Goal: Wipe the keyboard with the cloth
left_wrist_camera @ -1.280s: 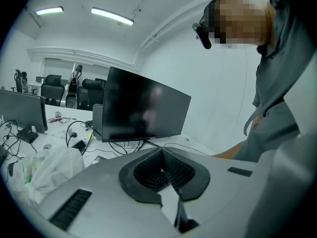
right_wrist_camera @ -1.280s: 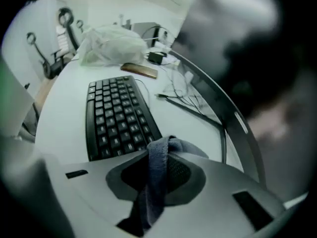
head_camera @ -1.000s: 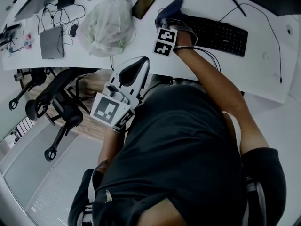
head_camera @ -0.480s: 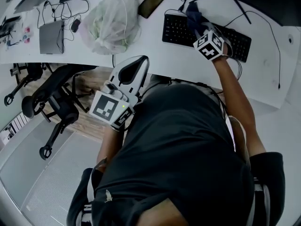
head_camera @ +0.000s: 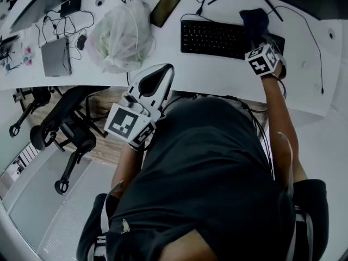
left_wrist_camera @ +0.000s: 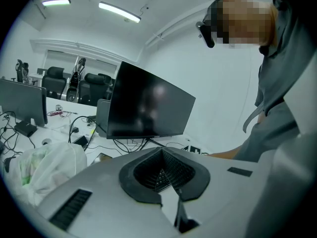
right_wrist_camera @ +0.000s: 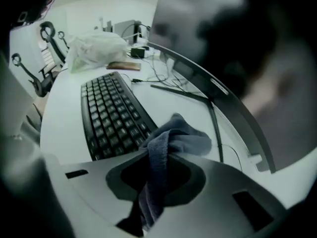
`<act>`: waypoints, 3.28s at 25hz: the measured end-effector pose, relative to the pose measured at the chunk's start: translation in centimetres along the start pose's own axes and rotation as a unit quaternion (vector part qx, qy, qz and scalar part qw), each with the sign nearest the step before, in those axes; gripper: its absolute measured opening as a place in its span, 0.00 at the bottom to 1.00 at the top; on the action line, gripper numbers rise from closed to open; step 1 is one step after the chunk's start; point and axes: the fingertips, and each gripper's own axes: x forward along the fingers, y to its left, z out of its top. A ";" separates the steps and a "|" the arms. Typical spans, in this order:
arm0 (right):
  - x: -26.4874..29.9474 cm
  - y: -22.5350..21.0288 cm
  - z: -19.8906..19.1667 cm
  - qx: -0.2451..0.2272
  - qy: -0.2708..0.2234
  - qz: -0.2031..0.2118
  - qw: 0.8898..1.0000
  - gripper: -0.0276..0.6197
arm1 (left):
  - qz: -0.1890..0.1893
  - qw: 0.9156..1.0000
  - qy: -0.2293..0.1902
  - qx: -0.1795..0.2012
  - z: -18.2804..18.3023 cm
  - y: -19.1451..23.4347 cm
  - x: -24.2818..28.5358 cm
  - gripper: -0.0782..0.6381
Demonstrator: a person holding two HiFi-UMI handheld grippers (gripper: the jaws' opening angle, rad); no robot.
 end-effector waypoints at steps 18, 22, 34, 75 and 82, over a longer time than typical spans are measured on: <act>1.6 13.9 16.8 -0.123 -0.151 0.174 0.965 0.14 | 0.023 1.000 0.000 -0.009 -0.2 1.8 -0.7 0.11; 1.1 7.9 11.2 -0.052 -0.088 0.111 0.989 0.14 | 0.022 1.000 0.002 -0.021 -0.6 2.4 -0.6 0.11; 0.8 17.9 20.4 -0.171 -0.151 0.170 0.959 0.14 | -0.011 1.000 0.022 0.011 0.4 1.0 1.7 0.11; 1.0 15.9 18.4 -0.199 -0.127 0.146 0.961 0.12 | -0.013 0.999 0.038 -0.030 -2.3 3.5 3.6 0.11; -0.7 20.1 17.4 -0.191 -0.135 0.192 0.953 0.12 | -0.030 0.998 0.052 -0.023 -2.5 3.7 4.9 0.11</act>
